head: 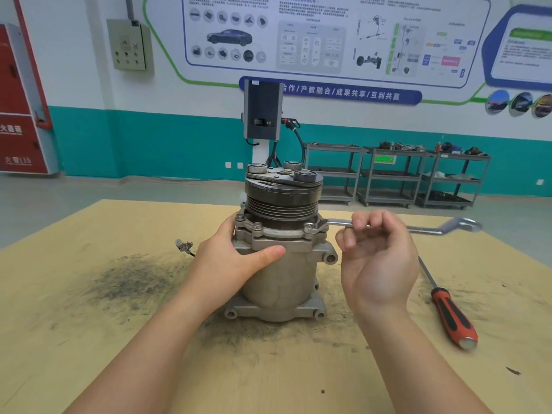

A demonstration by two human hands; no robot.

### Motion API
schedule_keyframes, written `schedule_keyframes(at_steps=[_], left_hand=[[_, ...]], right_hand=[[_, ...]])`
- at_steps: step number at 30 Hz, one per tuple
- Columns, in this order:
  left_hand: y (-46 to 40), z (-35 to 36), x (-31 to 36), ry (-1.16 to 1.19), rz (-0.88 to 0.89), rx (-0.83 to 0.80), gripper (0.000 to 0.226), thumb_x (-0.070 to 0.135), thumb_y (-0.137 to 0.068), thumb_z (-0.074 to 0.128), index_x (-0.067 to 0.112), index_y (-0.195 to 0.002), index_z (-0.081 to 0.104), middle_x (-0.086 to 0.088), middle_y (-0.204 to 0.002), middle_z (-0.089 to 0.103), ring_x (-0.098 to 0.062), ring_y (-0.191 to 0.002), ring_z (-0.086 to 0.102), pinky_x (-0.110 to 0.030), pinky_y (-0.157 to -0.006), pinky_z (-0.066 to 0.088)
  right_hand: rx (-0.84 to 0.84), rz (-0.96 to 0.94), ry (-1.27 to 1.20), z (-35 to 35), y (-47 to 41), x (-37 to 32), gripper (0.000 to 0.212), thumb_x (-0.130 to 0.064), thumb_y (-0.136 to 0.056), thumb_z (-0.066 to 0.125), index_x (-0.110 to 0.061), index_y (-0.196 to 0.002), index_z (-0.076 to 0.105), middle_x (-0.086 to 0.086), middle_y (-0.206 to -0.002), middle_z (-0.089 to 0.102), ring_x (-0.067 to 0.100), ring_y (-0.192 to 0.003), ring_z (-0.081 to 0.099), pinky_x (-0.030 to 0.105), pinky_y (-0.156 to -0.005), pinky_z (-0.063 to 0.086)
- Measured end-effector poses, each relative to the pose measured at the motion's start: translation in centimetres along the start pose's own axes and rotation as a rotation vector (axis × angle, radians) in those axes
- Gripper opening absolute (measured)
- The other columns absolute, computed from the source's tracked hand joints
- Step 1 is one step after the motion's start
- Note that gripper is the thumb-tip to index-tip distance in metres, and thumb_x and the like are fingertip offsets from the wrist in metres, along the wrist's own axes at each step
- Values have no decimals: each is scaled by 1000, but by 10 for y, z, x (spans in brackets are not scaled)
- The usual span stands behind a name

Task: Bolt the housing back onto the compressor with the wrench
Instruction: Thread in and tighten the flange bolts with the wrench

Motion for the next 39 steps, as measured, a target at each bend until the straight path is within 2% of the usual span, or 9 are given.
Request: schedule_keyframes(at_steps=[3, 6, 11, 14, 20, 24, 30, 33, 39], left_hand=[[0, -1, -1, -16, 5, 10, 70, 92, -40, 65, 64, -102, 50, 51, -98, 57, 25, -94, 53, -14, -73, 45], [-1, -1, -2, -19, 15, 23, 62, 84, -47, 69, 64, -103, 52, 46, -98, 61, 24, -92, 55, -15, -74, 45], [-1, -1, 0, -43, 32, 52, 58, 79, -48, 67, 65, -103, 52, 45, -94, 62, 24, -87, 56, -17, -69, 45], [-1, 0, -3, -6, 16, 26, 60, 81, -49, 72, 71, -104, 50, 45, -102, 62, 22, -93, 57, -22, -77, 51], [0, -1, -3, 17, 8, 26, 69, 86, -44, 71, 63, -107, 52, 46, -104, 60, 21, -96, 57, -19, -79, 49], [-1, 0, -3, 17, -2, 25, 84, 96, -33, 63, 61, -109, 52, 46, -103, 60, 16, -99, 58, -21, -83, 50], [-1, 0, -3, 6, 5, 17, 76, 97, -34, 62, 67, -103, 49, 51, -100, 57, 26, -94, 53, -15, -75, 46], [-1, 0, -3, 1, 6, 16, 74, 98, -34, 62, 70, -101, 48, 52, -99, 56, 28, -93, 52, -15, -75, 46], [-2, -1, -4, -25, 17, 28, 72, 93, -38, 66, 69, -104, 50, 49, -102, 59, 23, -95, 56, -20, -79, 51]], right_hand=[[-61, -371, 214, 12, 27, -8, 34, -13, -94, 40, -25, -67, 57, 1, -68, 57, 18, -56, 48, 29, -56, 41], [-278, -655, 577, 36, 56, 0, 21, -17, -97, 45, -16, -79, 55, -2, -80, 55, 14, -74, 54, 25, -69, 43], [-500, -790, 796, 52, 63, -1, 17, -21, -100, 44, -15, -88, 54, -8, -86, 51, 18, -80, 54, 31, -70, 45], [-389, -694, 502, 41, 42, -29, 23, -18, -99, 41, -20, -82, 57, -1, -78, 57, 16, -71, 54, 27, -68, 44], [-51, 66, -8, 4, -7, -15, 31, -9, -97, 38, -12, -68, 48, 5, -64, 55, 16, -49, 40, 26, -51, 35], [-61, 192, -98, 2, -14, -4, 25, -12, -93, 41, -11, -69, 46, 4, -63, 54, 15, -48, 38, 24, -48, 34], [-133, 287, -107, 6, -16, -1, 12, -18, -75, 50, -12, -68, 44, 3, -61, 51, 14, -45, 37, 22, -45, 36], [-81, 226, -50, 4, -12, 0, 25, -10, -88, 43, -14, -63, 46, 2, -62, 50, 14, -45, 38, 23, -45, 36], [-99, -444, 373, 18, 33, -8, 30, -17, -95, 41, -29, -73, 56, -4, -73, 58, 17, -62, 50, 27, -60, 41]])
Point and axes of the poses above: each hand's wrist, its own y-axis away from the middle knuckle, its own z-axis out of the palm, x = y × z, the point moved 6 cm from there along -y, towards the middle knuckle
